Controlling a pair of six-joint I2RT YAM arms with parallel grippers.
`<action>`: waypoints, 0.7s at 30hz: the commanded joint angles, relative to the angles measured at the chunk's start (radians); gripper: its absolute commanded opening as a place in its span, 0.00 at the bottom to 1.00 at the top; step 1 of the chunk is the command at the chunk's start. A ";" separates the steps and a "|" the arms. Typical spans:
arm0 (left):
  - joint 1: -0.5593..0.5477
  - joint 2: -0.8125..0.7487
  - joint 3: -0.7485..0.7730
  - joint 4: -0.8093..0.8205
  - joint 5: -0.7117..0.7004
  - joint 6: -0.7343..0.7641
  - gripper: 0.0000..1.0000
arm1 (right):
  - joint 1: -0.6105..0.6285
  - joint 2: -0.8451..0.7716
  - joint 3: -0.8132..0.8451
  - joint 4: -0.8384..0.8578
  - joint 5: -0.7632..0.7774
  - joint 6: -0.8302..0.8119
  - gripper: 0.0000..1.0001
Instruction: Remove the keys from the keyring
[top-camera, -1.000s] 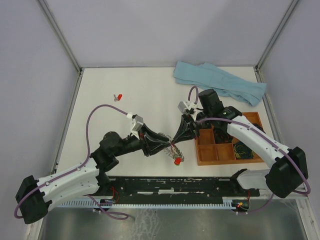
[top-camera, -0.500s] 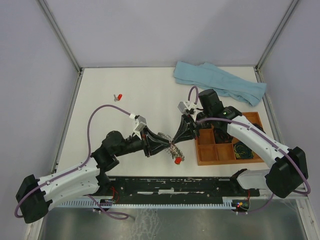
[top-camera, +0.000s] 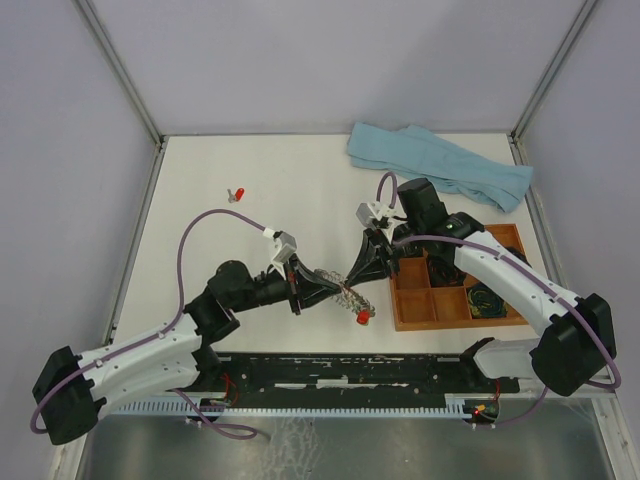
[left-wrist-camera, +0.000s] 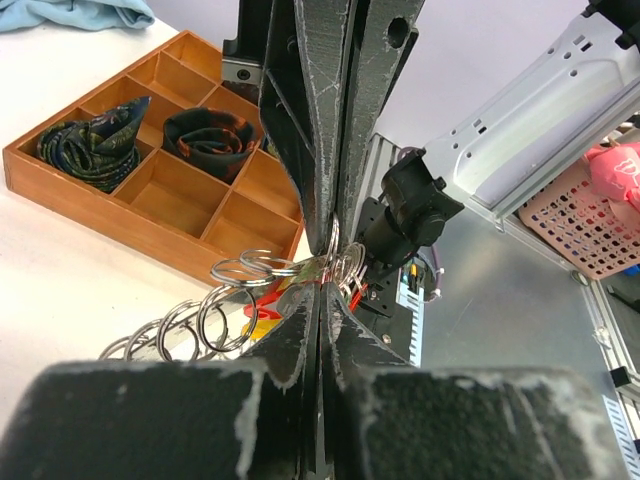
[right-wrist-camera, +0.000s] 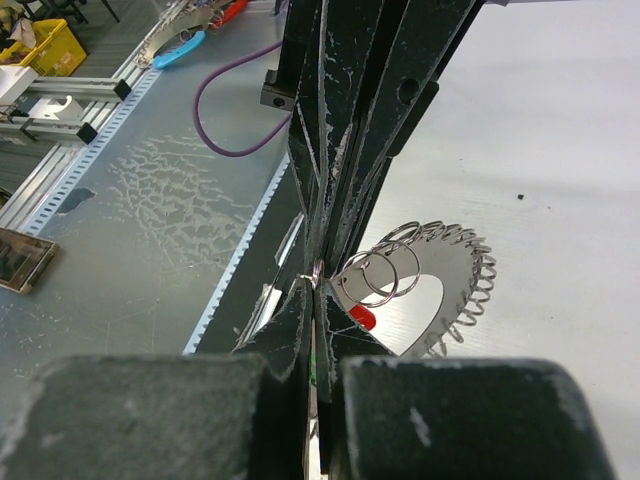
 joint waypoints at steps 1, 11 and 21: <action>0.006 0.016 0.026 0.009 0.036 -0.040 0.03 | -0.005 -0.008 0.055 0.022 -0.033 -0.007 0.01; 0.007 0.071 -0.003 0.068 0.033 -0.121 0.03 | -0.004 -0.009 0.027 0.127 0.004 0.093 0.01; 0.006 0.104 -0.022 0.090 0.000 -0.153 0.03 | -0.005 -0.010 0.019 0.151 0.014 0.120 0.01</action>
